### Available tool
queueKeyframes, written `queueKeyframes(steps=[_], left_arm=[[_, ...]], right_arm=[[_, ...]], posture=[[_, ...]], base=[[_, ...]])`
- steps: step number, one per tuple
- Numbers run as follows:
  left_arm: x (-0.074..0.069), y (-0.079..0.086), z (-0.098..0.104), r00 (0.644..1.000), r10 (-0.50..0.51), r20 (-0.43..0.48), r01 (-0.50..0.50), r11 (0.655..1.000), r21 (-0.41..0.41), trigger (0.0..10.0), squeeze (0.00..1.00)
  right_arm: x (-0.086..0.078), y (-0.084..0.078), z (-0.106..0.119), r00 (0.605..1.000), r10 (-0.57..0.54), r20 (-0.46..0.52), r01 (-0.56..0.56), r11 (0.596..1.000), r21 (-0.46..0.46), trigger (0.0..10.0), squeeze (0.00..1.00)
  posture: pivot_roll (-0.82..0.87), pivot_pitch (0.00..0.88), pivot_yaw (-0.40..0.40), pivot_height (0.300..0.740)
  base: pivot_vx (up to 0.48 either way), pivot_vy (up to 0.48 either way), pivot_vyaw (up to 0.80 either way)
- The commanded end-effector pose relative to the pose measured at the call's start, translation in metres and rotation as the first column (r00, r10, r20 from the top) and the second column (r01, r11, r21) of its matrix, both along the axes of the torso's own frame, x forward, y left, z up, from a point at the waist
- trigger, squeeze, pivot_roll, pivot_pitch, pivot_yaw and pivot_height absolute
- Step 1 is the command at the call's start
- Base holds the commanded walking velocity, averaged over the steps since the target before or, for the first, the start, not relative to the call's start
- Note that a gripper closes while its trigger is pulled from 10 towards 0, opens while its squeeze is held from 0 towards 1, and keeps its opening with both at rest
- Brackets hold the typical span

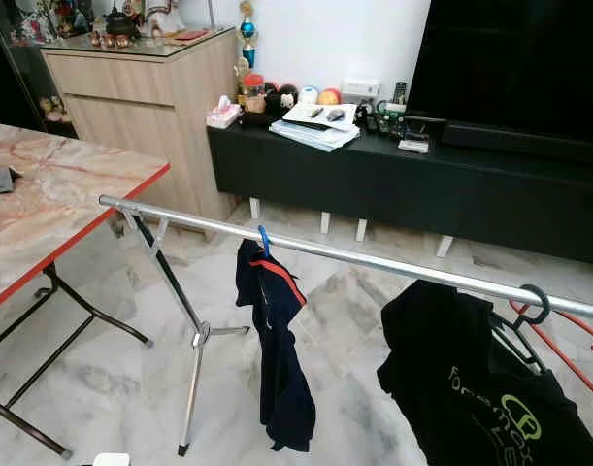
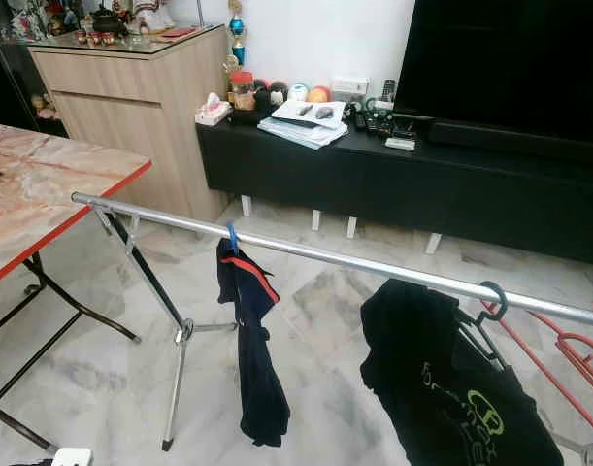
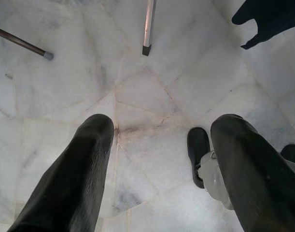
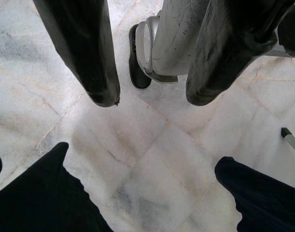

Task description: Hang hanger

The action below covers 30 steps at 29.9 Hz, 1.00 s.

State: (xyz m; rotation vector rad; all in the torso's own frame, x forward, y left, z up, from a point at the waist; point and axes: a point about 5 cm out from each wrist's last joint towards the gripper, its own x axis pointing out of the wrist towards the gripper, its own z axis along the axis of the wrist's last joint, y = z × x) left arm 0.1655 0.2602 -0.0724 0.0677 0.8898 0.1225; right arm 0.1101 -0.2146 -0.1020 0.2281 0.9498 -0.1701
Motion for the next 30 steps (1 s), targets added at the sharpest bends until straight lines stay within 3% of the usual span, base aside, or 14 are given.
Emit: queueKeyframes(steps=[1, 13, 14, 15, 17, 30], left_arm=[[-0.005, 0.005, -0.001, 1.0, 0.01, -0.014, -0.01, 1.0, 0.009, 10.0, 0.0], [-0.006, 0.006, -0.001, 1.0, 0.012, -0.016, -0.012, 1.0, 0.009, 10.0, 0.0], [-0.005, 0.008, 0.0, 0.999, 0.027, -0.021, -0.027, 1.0, 0.003, 10.0, 0.0], [-0.005, 0.008, 0.0, 0.999, 0.027, -0.021, -0.027, 1.0, 0.003, 10.0, 0.0], [-0.007, 0.015, 0.001, 0.998, 0.048, -0.03, -0.049, 0.999, -0.004, 10.0, 0.0], [-0.015, 0.015, -0.001, 0.998, 0.053, -0.033, -0.053, 0.999, -0.013, 10.0, 0.0]], right_arm=[[-0.001, 0.001, -0.001, 1.0, -0.01, -0.002, 0.01, 1.0, 0.005, 10.0, 0.0], [-0.001, 0.001, -0.001, 1.0, -0.015, -0.001, 0.015, 1.0, 0.01, 10.0, 0.0], [0.022, 0.009, 0.005, 0.999, 0.004, 0.041, -0.005, 1.0, 0.011, 10.0, 0.0], [0.022, 0.009, 0.005, 0.999, 0.004, 0.041, -0.005, 1.0, 0.011, 10.0, 0.0], [0.056, 0.019, 0.015, 0.994, 0.03, 0.101, -0.031, 1.0, 0.004, 10.0, 0.0], [0.048, 0.018, 0.012, 0.997, 0.031, 0.07, -0.031, 0.999, 0.005, 10.0, 0.0]], posture=[[0.0, 0.0, 0.0, 0.74], [0.0, 0.0, 0.0, 0.74], [0.06, 0.0, 0.034, 0.74], [0.06, 0.0, 0.034, 0.74], [0.06, 0.0, 0.039, 0.74], [0.05, 0.0, 0.031, 0.74]], base=[[0.0, 0.0, 0.0], [0.0, 0.0, 0.0], [0.0, 0.0, 0.0], [0.0, 0.0, 0.0], [0.0, 0.0, 0.0], [0.0, 0.0, 0.0]])
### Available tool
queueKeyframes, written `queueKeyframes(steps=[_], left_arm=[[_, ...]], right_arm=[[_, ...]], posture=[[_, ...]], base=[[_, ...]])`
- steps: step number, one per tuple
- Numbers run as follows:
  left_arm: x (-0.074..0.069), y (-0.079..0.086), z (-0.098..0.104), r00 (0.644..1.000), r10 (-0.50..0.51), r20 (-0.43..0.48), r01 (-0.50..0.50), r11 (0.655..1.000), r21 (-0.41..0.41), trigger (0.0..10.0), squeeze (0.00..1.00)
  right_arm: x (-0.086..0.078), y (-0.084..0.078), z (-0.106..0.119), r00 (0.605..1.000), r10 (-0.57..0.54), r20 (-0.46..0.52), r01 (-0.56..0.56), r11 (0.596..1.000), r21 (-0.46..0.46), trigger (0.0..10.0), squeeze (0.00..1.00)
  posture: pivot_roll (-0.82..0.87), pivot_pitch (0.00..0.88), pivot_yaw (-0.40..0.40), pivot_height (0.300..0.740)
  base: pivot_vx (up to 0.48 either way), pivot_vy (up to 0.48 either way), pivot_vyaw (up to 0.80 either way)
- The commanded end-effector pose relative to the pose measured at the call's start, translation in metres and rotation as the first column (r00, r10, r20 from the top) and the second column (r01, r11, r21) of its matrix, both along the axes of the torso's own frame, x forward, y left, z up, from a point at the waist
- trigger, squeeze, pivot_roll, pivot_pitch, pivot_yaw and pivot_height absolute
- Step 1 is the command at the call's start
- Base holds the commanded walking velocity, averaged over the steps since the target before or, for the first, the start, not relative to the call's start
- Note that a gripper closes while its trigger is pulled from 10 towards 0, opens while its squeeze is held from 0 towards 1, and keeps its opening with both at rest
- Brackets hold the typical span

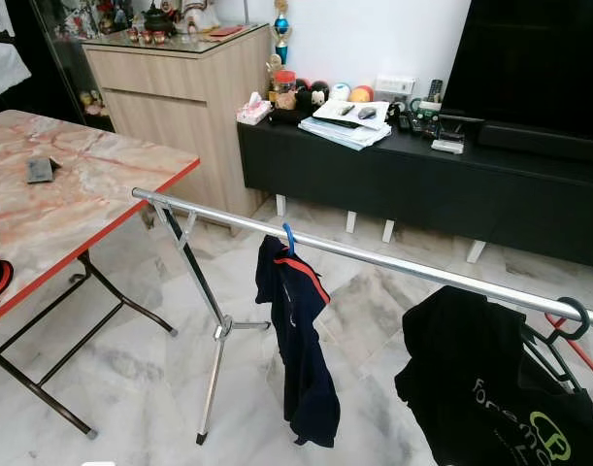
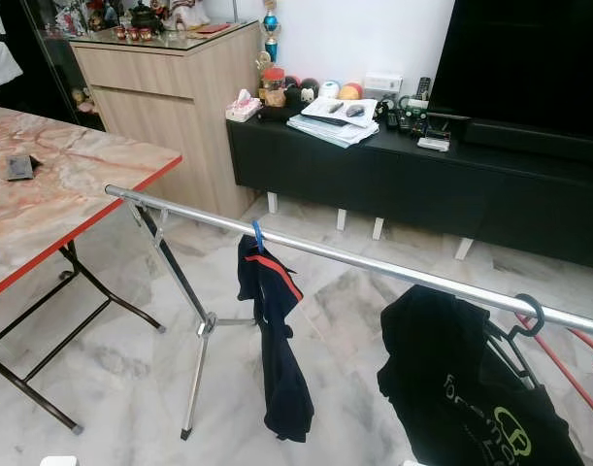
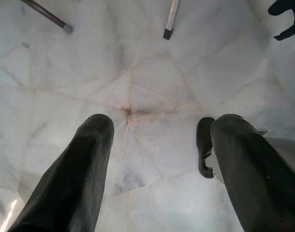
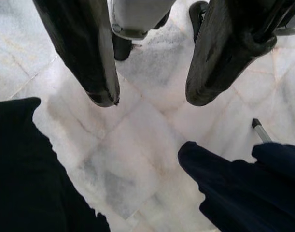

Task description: Hang hanger

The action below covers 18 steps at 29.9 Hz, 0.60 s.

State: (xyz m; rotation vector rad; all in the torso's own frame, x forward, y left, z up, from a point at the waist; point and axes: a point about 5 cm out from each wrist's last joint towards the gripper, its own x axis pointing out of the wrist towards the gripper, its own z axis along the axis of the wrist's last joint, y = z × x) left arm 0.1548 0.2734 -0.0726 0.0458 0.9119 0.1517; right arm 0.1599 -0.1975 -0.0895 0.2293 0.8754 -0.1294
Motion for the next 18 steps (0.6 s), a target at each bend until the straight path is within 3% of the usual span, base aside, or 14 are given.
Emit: queueKeyframes(steps=[1, 3, 10, 12, 18], left_arm=[[-0.006, 0.001, -0.002, 1.0, 0.016, -0.014, -0.016, 1.0, -0.008, 10.0, 0.0], [-0.007, 0.0, -0.003, 1.0, 0.015, -0.016, -0.015, 1.0, -0.011, 10.0, 0.0], [-0.014, -0.003, -0.006, 1.0, 0.013, -0.028, -0.013, 1.0, -0.016, 10.0, 0.0], [-0.018, -0.009, -0.01, 0.999, -0.003, -0.045, 0.002, 1.0, -0.019, 10.0, 0.0], [-0.014, -0.011, -0.009, 0.999, 0.019, -0.027, -0.019, 1.0, -0.023, 10.0, 0.0]], right_arm=[[-0.002, 0.0, -0.001, 1.0, 0.002, -0.011, -0.003, 1.0, -0.005, 10.0, 0.0], [-0.002, 0.0, -0.001, 1.0, 0.003, -0.012, -0.003, 1.0, -0.006, 10.0, 0.0], [0.022, -0.008, 0.014, 0.987, -0.084, 0.14, 0.082, 0.996, 0.022, 10.0, 0.0], [0.033, -0.007, 0.022, 0.975, -0.039, 0.221, 0.038, 0.999, 0.008, 10.0, 0.0], [0.041, -0.008, 0.035, 0.931, 0.054, 0.361, -0.04, 0.998, -0.047, 10.0, 0.0]], posture=[[0.05, 0.0, 0.029, 0.74], [0.04, 0.0, 0.027, 0.74], [0.0, 0.0, 0.031, 0.74], [-0.01, 0.0, 0.03, 0.74], [-0.01, 0.0, 0.019, 0.74]], base=[[0.0, 0.0, 0.0], [0.0, 0.0, 0.0], [0.0, 0.0, 0.0], [0.0, 0.0, 0.0], [0.0, 0.0, 0.0]])
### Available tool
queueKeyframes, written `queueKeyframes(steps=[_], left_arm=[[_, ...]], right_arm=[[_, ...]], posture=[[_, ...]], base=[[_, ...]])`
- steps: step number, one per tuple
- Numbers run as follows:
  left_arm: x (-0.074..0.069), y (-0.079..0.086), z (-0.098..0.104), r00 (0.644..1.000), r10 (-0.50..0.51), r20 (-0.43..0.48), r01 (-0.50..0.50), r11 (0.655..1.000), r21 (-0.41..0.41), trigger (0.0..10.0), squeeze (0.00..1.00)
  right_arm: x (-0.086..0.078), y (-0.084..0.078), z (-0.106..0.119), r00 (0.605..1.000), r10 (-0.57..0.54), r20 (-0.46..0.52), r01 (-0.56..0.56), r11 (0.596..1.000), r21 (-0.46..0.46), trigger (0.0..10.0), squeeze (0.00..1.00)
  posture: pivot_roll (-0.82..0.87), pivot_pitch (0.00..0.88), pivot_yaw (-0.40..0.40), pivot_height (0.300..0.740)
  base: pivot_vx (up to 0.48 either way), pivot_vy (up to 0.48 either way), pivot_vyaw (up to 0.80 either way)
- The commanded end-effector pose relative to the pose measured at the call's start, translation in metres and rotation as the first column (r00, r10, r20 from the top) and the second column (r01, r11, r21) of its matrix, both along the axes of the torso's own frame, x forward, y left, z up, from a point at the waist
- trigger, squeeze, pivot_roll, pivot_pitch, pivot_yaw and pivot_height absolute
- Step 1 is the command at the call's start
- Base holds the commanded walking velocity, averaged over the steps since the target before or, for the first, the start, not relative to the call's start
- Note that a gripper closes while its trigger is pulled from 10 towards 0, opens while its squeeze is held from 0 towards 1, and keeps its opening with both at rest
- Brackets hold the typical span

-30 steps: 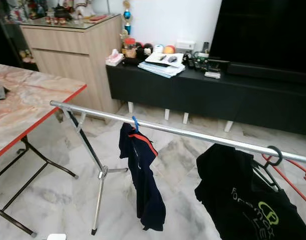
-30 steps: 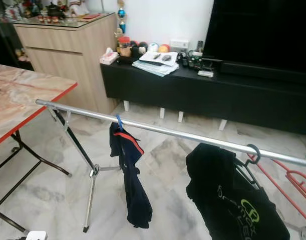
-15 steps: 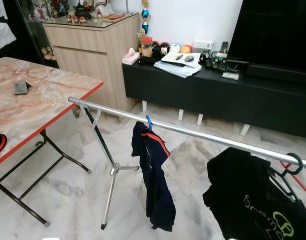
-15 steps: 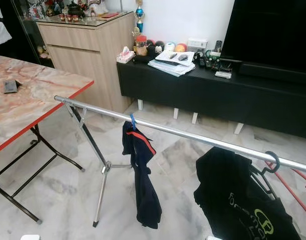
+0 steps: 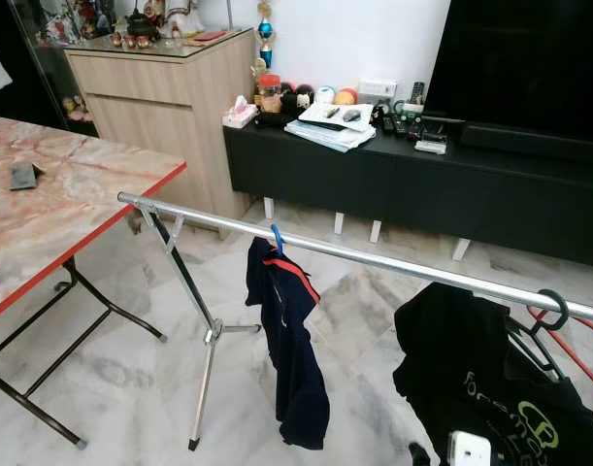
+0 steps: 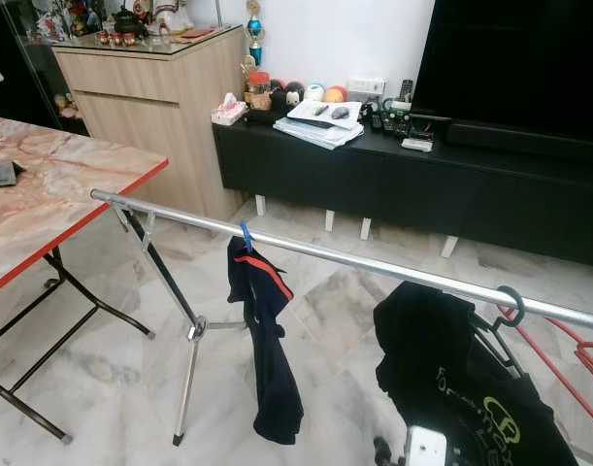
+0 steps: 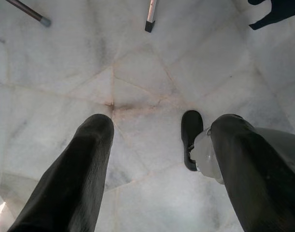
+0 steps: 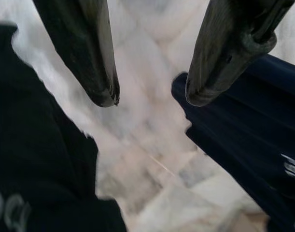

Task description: Hang hanger

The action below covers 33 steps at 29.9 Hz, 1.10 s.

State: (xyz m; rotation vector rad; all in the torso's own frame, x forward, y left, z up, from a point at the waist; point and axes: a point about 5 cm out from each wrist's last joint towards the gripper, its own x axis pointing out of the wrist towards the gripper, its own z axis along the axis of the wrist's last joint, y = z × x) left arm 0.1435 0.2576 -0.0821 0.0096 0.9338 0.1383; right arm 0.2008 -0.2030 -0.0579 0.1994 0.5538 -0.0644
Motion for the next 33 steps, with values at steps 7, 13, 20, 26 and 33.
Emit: queueKeyframes(steps=[7, 13, 20, 26, 33], left_arm=[[-0.001, 0.003, 0.0, 1.0, 0.011, -0.02, -0.01, 1.0, 0.016, 10.0, 0.0], [0.001, 0.002, 0.0, 1.0, 0.014, -0.014, -0.014, 1.0, 0.011, 10.0, 0.0], [0.0, 0.007, 0.002, 1.0, 0.021, -0.011, -0.021, 1.0, 0.015, 10.0, 0.0], [-0.001, 0.009, 0.002, 1.0, 0.028, -0.011, -0.028, 0.999, 0.015, 10.0, 0.0], [0.0, 0.008, 0.002, 0.999, 0.04, -0.007, -0.04, 0.999, 0.008, 10.0, 0.0]], right_arm=[[0.004, -0.014, 0.021, 0.981, 0.022, 0.195, -0.012, 0.998, -0.056, 10.0, 0.0], [0.003, -0.021, 0.049, 0.934, 0.023, 0.356, 0.015, 0.995, -0.103, 10.0, 0.0], [0.01, -0.025, 0.076, 0.894, -0.063, 0.443, 0.141, 0.979, -0.146, 10.0, 0.96], [0.034, -0.041, 0.102, 0.864, -0.149, 0.482, 0.256, 0.952, -0.166, 10.0, 1.0], [0.046, -0.056, 0.125, 0.834, -0.221, 0.506, 0.352, 0.919, -0.178, 10.0, 0.94]], posture=[[-0.02, 0.0, 0.024, 0.74], [-0.03, 0.0, 0.014, 0.74], [-0.03, 0.0, 0.015, 0.74], [-0.02, 0.0, 0.008, 0.74], [-0.01, 0.0, 0.001, 0.74]], base=[[0.0, 0.0, 0.0], [0.0, 0.0, 0.0], [0.0, 0.0, 0.0], [0.0, 0.0, 0.0], [0.0, 0.0, 0.0]])
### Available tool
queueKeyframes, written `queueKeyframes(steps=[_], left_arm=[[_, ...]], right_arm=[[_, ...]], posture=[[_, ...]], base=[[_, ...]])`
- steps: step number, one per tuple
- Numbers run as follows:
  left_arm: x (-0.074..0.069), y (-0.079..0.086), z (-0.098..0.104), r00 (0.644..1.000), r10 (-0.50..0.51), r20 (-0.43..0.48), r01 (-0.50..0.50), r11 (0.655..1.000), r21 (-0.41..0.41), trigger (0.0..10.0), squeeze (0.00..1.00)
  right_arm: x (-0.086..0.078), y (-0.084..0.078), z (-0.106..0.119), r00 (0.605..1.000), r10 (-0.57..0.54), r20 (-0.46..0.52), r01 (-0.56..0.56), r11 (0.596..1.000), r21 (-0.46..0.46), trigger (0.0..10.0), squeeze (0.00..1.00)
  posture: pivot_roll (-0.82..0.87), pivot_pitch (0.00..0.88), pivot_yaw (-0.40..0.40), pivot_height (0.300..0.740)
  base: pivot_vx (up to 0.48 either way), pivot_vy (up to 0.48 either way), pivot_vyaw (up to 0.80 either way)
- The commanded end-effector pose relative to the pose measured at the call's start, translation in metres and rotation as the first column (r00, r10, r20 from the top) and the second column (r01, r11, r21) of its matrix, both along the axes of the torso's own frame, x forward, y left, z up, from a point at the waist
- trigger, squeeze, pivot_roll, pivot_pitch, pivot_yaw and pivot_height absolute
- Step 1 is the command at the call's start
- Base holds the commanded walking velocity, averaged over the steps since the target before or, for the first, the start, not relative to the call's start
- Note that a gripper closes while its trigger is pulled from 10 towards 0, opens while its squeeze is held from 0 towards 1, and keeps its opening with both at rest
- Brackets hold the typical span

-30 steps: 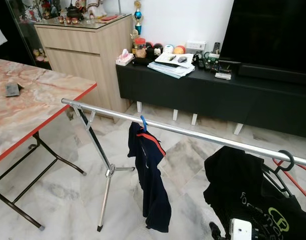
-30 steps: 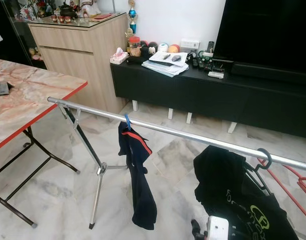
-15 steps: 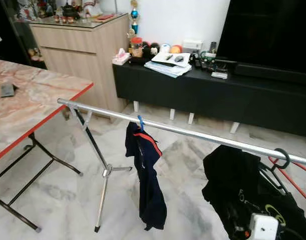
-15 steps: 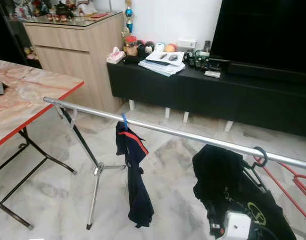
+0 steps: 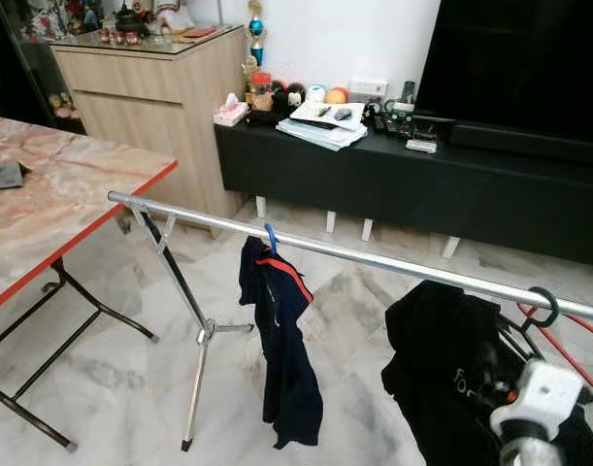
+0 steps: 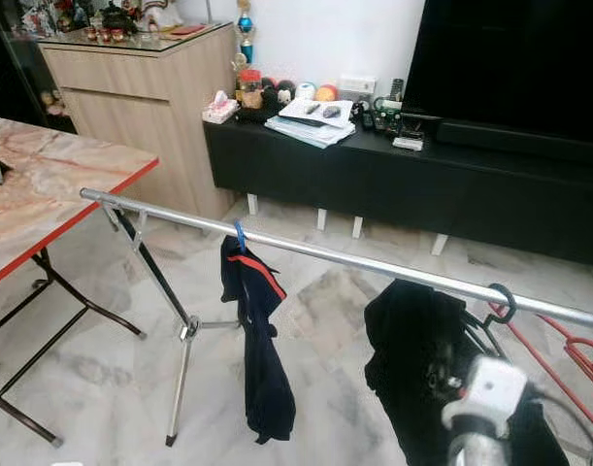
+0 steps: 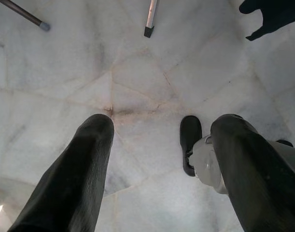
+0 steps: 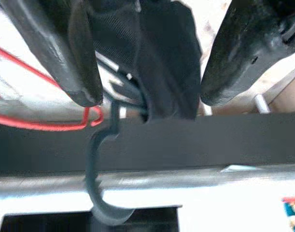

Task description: Hang hanger

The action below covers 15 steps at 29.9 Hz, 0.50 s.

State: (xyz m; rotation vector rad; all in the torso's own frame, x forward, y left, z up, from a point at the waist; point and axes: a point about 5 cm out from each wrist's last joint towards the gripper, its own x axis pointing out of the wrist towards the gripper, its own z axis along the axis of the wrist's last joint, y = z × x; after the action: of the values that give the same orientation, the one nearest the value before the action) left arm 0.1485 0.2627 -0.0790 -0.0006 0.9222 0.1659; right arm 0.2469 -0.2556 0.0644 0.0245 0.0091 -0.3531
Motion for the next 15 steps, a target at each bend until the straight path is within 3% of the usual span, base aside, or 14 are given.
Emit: queueKeyframes(steps=[1, 2, 7, 12, 15], left_arm=[[-0.005, 0.003, -0.001, 1.0, 0.014, -0.019, -0.014, 1.0, 0.003, 10.0, 0.0], [-0.004, 0.003, -0.001, 1.0, 0.015, -0.02, -0.015, 1.0, 0.003, 10.0, 0.0], [-0.003, 0.004, 0.0, 1.0, 0.018, -0.023, -0.018, 1.0, 0.004, 10.0, 0.0], [-0.002, 0.003, 0.0, 1.0, 0.016, -0.025, -0.016, 1.0, 0.002, 10.0, 0.0], [-0.001, 0.001, -0.001, 1.0, 0.013, -0.026, -0.013, 1.0, -0.002, 10.0, 0.0]], right_arm=[[0.002, -0.005, 0.008, 1.0, -0.027, 0.006, 0.027, 1.0, -0.002, 10.0, 0.14], [0.004, -0.007, 0.012, 0.999, -0.032, 0.016, 0.032, 0.999, -0.006, 10.0, 0.0], [0.007, -0.013, 0.022, 0.998, -0.059, 0.013, 0.059, 0.998, -0.021, 10.0, 0.0], [0.003, -0.031, 0.014, 0.976, -0.179, -0.127, 0.175, 0.984, -0.041, 10.0, 0.0], [0.004, -0.036, 0.013, 0.965, -0.186, -0.184, 0.181, 0.983, -0.042, 10.0, 0.0]], posture=[[-0.01, 0.0, 0.001, 0.74], [-0.02, 0.0, 0.001, 0.74], [-0.02, 0.0, 0.001, 0.74], [-0.02, 0.0, 0.003, 0.74], [-0.02, 0.0, 0.005, 0.74]], base=[[0.0, 0.0, 0.0], [0.0, 0.0, 0.0], [0.0, 0.0, 0.0], [0.0, 0.0, 0.0], [0.0, 0.0, 0.0]])
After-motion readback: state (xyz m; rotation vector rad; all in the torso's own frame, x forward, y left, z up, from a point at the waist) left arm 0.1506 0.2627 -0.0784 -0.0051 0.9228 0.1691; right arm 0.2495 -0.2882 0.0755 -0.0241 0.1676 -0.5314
